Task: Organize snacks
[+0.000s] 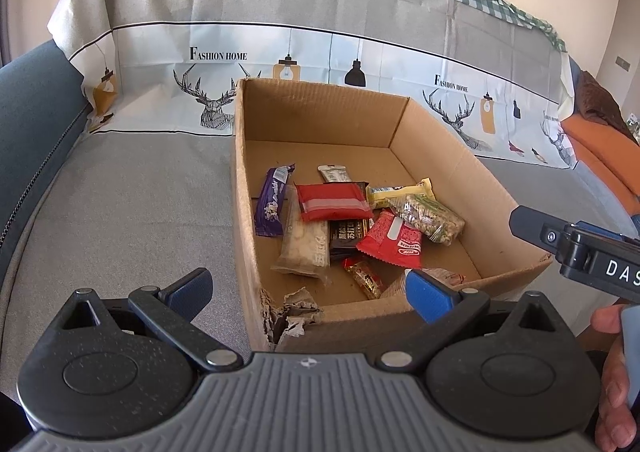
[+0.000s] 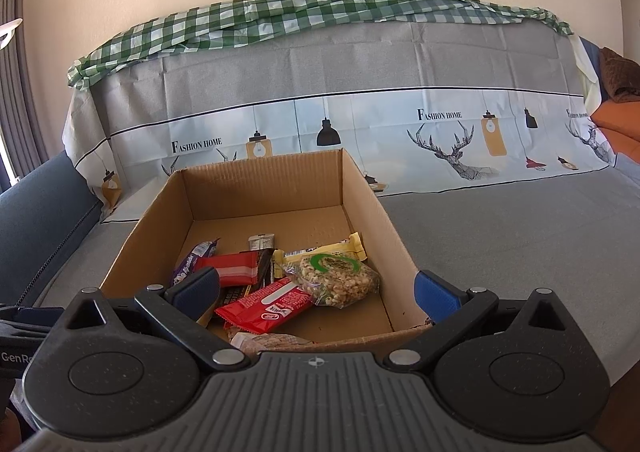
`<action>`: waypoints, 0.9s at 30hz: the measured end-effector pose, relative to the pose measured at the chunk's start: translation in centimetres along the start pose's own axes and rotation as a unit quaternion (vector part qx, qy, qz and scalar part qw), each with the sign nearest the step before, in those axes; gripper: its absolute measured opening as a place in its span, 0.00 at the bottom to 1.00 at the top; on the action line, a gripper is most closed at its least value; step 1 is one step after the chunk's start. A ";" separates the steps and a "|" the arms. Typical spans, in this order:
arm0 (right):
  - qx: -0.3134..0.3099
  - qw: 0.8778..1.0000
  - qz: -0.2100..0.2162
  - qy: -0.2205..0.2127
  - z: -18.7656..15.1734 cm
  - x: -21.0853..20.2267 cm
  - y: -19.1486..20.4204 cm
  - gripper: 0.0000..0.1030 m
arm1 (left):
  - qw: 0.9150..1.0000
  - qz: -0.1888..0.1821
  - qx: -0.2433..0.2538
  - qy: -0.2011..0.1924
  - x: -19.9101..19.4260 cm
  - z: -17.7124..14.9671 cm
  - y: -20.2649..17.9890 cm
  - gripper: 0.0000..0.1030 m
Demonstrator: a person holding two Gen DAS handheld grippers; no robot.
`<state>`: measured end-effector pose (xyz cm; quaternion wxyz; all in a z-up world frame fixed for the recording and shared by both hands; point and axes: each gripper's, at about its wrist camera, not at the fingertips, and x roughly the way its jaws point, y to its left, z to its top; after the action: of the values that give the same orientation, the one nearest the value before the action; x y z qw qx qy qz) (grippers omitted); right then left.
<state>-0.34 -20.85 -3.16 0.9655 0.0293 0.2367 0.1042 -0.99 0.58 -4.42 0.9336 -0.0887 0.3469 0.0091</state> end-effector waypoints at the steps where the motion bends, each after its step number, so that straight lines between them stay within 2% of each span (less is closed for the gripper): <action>1: 0.000 1.000 0.000 0.000 0.0 0.0 0.0 0.99 | 1.000 -0.001 -0.001 0.000 0.0 0.0 0.0 1.00; 27: -0.006 1.000 0.008 0.001 0.2 0.7 -0.5 0.99 | 1.000 -0.007 -0.003 0.010 1.3 0.1 -0.7 1.00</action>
<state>0.46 -21.21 -3.35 0.9646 0.0252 0.2367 0.1136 0.10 -0.19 -5.10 0.9297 -0.0946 0.3559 0.0025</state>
